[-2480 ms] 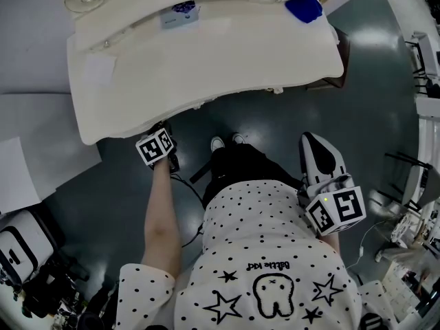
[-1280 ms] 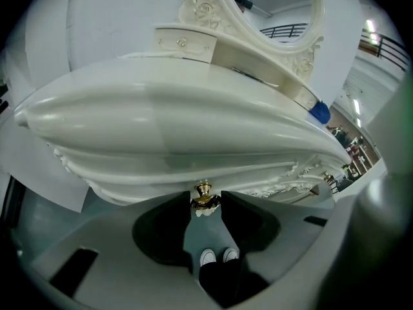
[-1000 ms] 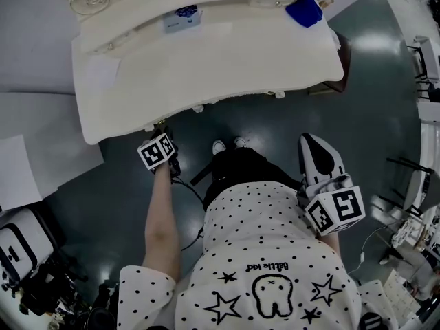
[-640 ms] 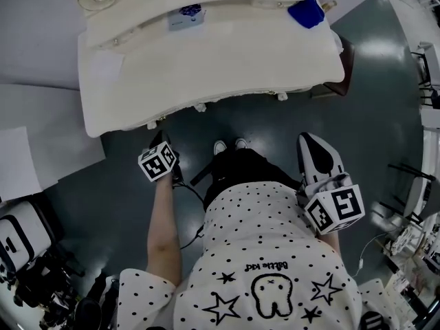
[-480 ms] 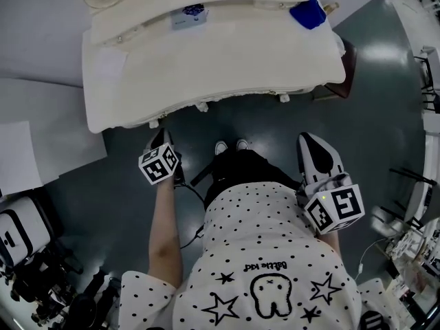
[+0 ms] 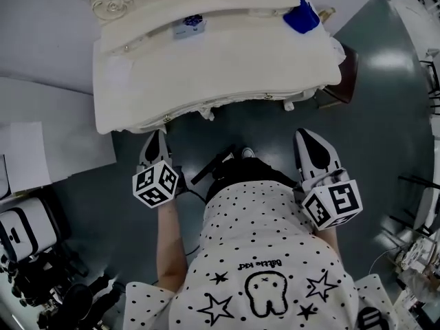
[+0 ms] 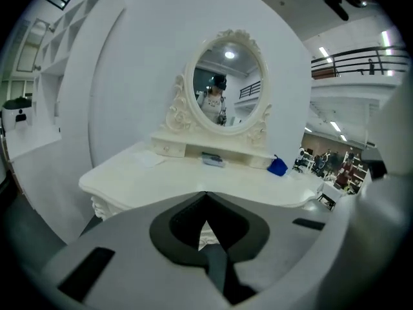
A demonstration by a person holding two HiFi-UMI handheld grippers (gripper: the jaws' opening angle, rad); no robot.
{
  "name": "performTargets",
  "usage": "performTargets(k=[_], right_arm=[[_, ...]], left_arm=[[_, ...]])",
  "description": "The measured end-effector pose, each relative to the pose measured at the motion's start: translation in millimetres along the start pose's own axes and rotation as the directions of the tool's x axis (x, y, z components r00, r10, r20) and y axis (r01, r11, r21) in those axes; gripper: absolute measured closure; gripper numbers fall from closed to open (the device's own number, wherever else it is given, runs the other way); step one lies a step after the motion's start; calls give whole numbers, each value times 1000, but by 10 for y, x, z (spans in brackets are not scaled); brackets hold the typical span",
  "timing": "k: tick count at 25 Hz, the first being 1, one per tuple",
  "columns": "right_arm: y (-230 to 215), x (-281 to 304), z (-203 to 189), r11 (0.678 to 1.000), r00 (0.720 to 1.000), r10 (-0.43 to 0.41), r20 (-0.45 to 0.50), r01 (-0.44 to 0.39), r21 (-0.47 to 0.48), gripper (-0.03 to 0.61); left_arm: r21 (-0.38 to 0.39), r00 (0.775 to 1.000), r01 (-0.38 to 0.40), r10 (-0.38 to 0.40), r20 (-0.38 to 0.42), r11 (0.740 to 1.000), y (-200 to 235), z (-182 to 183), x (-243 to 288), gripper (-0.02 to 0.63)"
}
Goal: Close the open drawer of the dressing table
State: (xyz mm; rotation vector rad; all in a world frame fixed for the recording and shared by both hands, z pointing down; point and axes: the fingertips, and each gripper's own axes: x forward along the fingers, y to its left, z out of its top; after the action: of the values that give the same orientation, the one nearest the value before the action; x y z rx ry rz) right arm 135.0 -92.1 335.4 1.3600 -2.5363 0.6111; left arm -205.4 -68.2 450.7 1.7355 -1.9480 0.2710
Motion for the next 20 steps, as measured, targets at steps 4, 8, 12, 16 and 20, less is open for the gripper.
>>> performTargets(k=[4,8,12,16,20], right_arm=[[-71,-64,44,1000,999,9,37,-9,6,569],[-80,-73,90,999,998,36,58,-36,-3,569],[-34,-41,139,998,995,64,74,-63,-16,569],[29,-15,180,996,992,85,92,-83,-25,569],[66,-20,211,994,989,102,107,-98,-38,569]], left_arm=[[18,993,18,-20,115,1000,-231,403,-235,603],[42,973,47,-55,225,998,-539,739,-502,603],[56,942,54,-70,330,997,-793,969,-833,603],[57,921,84,-99,377,995,-1029,1018,-1112,602],[62,917,109,-124,378,992,-1199,994,-1296,603]])
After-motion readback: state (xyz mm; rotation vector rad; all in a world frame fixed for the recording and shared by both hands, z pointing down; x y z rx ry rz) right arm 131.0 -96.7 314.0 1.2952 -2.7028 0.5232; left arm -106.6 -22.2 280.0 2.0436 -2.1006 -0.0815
